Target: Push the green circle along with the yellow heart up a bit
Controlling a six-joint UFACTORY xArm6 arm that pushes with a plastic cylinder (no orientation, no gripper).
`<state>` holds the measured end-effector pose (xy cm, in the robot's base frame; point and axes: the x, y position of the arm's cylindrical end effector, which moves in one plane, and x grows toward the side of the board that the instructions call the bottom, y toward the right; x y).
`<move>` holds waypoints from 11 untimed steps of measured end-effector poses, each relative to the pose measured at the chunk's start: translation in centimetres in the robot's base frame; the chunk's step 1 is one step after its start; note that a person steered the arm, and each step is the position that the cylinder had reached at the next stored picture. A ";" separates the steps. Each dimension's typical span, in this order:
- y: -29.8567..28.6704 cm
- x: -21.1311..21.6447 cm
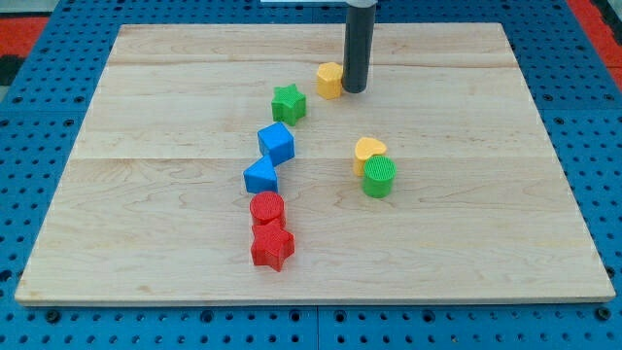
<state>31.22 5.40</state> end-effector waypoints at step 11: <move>2.6 18.9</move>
